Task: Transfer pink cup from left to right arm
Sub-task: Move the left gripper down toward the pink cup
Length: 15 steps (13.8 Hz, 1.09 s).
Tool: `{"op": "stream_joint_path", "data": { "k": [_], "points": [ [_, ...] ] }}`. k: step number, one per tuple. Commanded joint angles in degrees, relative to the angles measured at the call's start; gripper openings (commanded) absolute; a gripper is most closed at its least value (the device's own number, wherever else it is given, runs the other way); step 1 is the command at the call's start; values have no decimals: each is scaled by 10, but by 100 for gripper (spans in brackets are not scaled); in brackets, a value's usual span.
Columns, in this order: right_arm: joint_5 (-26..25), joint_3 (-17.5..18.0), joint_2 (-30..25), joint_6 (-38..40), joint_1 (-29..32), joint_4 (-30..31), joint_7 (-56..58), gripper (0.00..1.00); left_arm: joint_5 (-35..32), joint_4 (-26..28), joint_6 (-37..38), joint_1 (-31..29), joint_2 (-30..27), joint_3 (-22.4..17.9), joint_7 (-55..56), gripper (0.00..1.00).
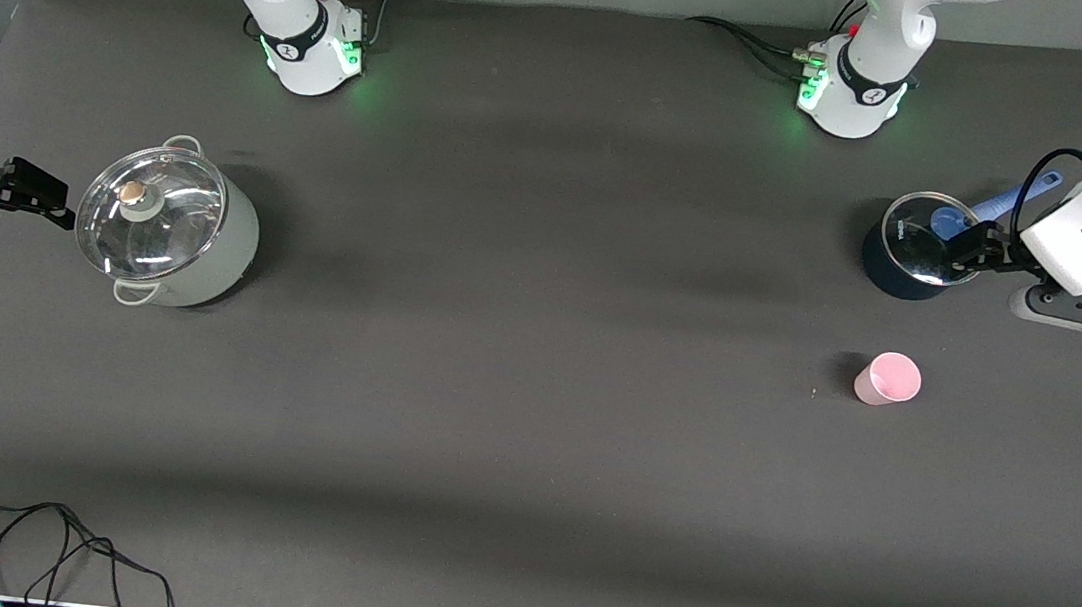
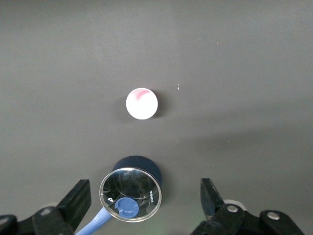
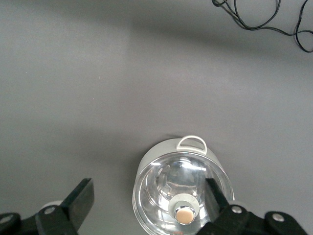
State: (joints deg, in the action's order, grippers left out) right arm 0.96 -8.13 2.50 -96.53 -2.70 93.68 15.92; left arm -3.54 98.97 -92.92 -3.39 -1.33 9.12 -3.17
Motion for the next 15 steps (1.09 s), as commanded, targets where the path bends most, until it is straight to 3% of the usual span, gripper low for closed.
{"op": "stream_joint_path", "data": {
  "k": [1,15],
  "points": [
    [-4,-1,1,-4,-6,-3,-26,100,38,-14,15,-5,5,-6,7,100],
    [-4,-4,1,1,-6,-14,-29,100,42,-16,29,-10,6,-7,-3,100]
  ]
}}
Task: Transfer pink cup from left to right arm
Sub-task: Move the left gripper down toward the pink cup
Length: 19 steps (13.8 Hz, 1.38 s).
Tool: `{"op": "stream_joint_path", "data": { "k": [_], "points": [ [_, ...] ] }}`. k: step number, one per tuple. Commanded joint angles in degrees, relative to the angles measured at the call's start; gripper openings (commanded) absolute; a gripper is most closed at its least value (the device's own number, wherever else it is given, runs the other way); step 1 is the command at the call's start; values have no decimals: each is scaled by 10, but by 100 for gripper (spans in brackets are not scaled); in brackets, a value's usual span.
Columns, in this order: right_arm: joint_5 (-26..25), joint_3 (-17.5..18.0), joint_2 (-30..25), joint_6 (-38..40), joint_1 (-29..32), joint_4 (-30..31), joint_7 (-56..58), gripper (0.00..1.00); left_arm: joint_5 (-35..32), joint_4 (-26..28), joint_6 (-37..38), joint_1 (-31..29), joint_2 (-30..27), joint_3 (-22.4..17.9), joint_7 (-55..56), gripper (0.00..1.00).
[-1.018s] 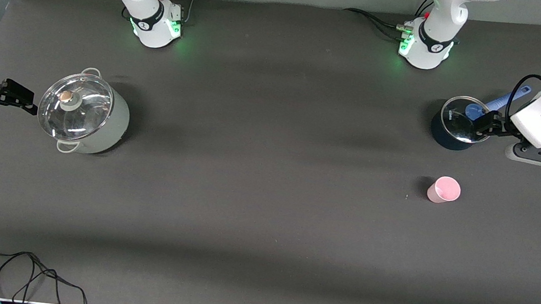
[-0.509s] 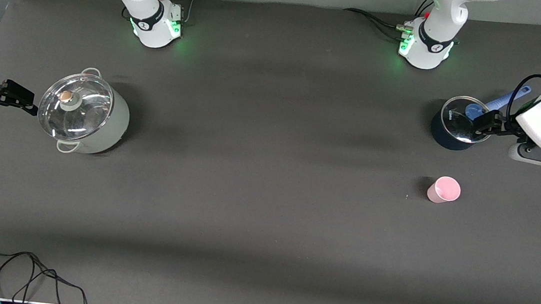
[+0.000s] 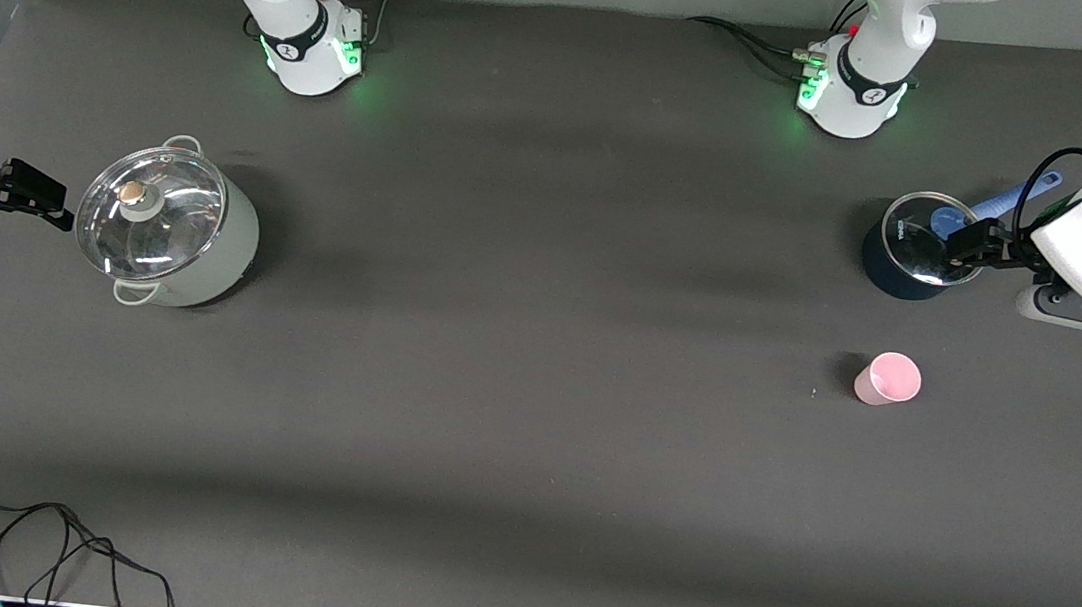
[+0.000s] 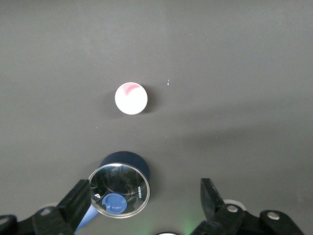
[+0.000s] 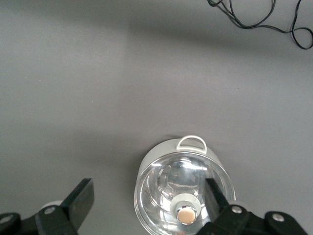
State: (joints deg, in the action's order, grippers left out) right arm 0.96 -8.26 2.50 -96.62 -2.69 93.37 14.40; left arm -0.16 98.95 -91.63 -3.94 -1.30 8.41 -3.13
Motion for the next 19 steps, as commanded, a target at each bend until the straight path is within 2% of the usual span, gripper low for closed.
{"op": "stream_joint_path", "data": {
  "k": [1,4,8,12,15,19],
  "points": [
    [-4,-2,2,2,-6,-12,-17,100,8,-17,16,-5,6,0,-20,100],
    [-4,-3,3,2,-5,-12,-20,100,8,-22,21,-19,6,-1,-106,100],
    [-4,-3,7,2,-5,-16,-20,100,13,-24,24,-47,6,0,-306,100],
    [-4,-2,7,4,-5,-18,-20,100,72,-25,21,-131,27,-1,-564,100],
    [-4,-2,8,5,-4,-21,-19,100,124,-55,14,-195,78,0,-787,99],
    [-3,-2,9,5,-4,-24,-19,100,220,-113,31,-275,178,1,-970,97]
  ]
}}
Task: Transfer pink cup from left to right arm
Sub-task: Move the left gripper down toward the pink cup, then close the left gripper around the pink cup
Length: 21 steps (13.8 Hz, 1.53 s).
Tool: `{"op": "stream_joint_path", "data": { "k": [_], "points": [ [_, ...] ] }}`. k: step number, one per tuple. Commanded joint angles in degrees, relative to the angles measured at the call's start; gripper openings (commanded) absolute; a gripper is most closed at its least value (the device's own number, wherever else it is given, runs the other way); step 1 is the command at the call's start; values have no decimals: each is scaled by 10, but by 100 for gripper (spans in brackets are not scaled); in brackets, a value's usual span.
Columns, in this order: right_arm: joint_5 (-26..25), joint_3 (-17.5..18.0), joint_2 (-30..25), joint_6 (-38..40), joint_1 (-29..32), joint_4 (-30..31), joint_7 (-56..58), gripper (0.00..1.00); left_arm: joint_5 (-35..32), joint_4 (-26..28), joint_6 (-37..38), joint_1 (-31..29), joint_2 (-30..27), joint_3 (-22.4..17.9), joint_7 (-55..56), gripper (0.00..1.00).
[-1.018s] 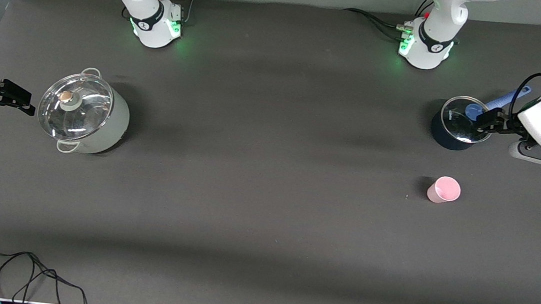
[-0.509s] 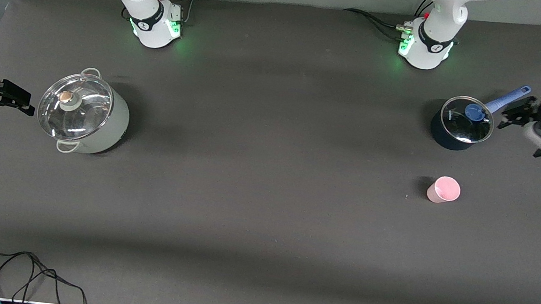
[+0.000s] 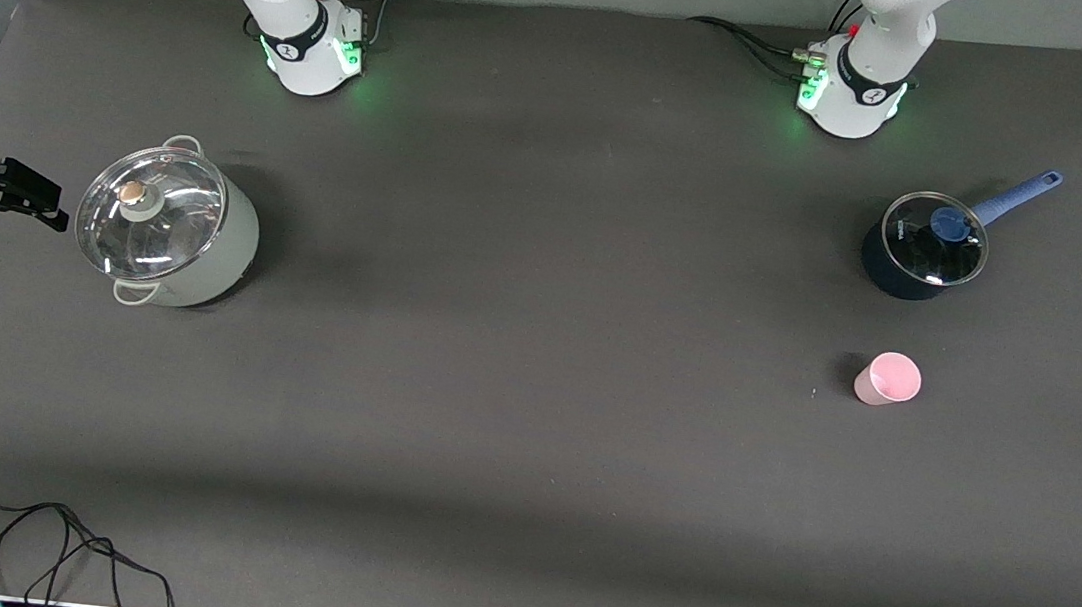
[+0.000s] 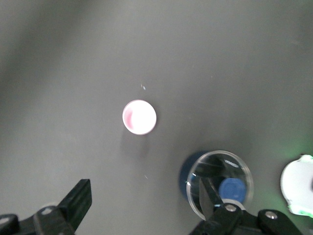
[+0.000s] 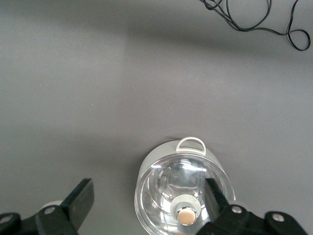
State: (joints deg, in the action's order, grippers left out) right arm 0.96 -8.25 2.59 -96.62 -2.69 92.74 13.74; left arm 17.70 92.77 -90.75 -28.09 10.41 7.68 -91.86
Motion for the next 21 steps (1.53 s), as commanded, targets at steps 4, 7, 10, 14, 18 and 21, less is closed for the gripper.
{"op": "stream_joint_path", "data": {
  "k": [4,7,10,14,18,21],
  "points": [
    [-3,-4,7,7,-4,-15,-13,100,116,-59,32,-76,135,8,-215,96],
    [-4,-4,7,7,-4,-15,-13,100,170,-59,32,-105,201,8,-311,96],
    [-3,-5,7,7,-4,-15,-13,100,205,-59,31,-123,258,9,-396,96],
    [-3,-5,6,16,-4,-15,-13,100,263,-58,30,-132,339,9,-494,96],
    [-3,-5,5,19,-4,-17,-11,100,297,-53,33,-132,405,12,-574,97],
    [-3,-5,6,19,-4,-17,-11,100,312,-53,46,-130,440,13,-589,98]
  ]
}}
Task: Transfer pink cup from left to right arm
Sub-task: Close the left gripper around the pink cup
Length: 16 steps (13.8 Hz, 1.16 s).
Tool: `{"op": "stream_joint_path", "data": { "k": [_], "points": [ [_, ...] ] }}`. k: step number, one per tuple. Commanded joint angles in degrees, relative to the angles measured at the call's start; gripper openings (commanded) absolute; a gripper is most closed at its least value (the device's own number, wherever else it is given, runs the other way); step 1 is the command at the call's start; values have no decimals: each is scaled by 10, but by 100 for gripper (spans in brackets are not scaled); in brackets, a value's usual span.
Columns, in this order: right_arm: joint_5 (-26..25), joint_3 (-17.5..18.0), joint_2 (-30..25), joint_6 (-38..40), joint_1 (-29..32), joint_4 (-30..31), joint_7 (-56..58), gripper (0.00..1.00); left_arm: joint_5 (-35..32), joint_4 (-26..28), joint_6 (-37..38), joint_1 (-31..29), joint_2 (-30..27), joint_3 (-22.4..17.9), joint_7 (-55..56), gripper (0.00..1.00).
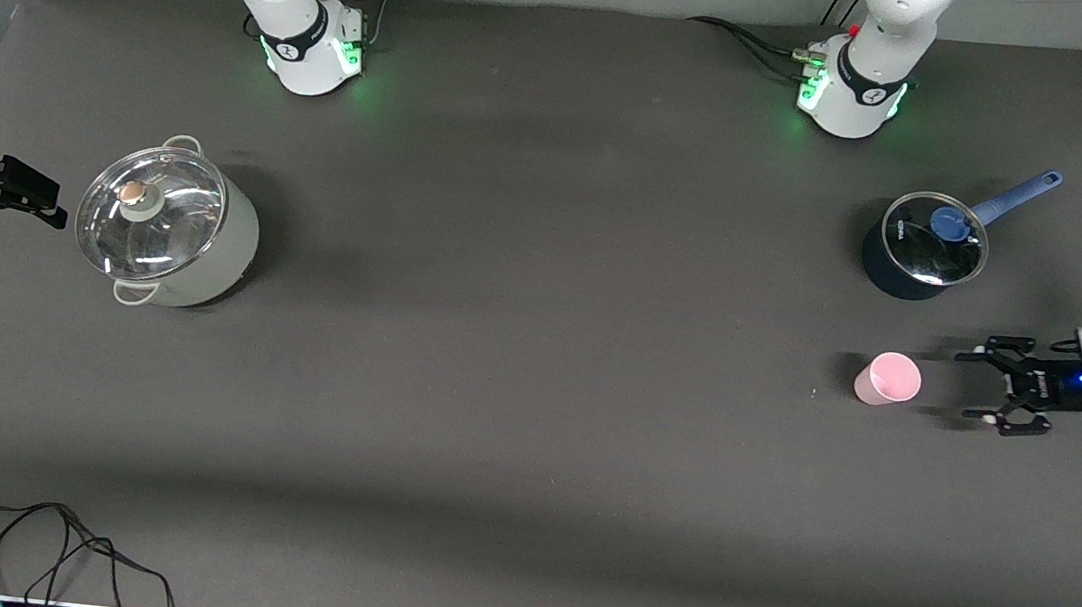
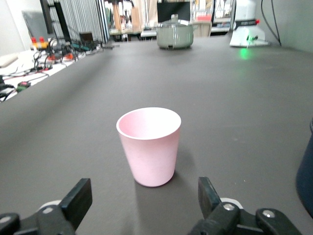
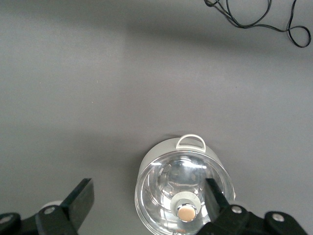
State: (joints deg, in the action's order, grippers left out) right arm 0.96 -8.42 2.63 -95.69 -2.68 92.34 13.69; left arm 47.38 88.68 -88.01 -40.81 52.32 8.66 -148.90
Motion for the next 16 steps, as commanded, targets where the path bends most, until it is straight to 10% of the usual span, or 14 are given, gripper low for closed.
{"op": "stream_joint_path", "data": {
  "k": [1,16],
  "points": [
    [-3,-3,4,9,-5,-13,-10,100,18,-11,20,-1,30,4,-24,98],
    [-3,1,-5,11,-6,-15,-13,100,80,11,10,35,88,36,-65,98]
  ]
}}
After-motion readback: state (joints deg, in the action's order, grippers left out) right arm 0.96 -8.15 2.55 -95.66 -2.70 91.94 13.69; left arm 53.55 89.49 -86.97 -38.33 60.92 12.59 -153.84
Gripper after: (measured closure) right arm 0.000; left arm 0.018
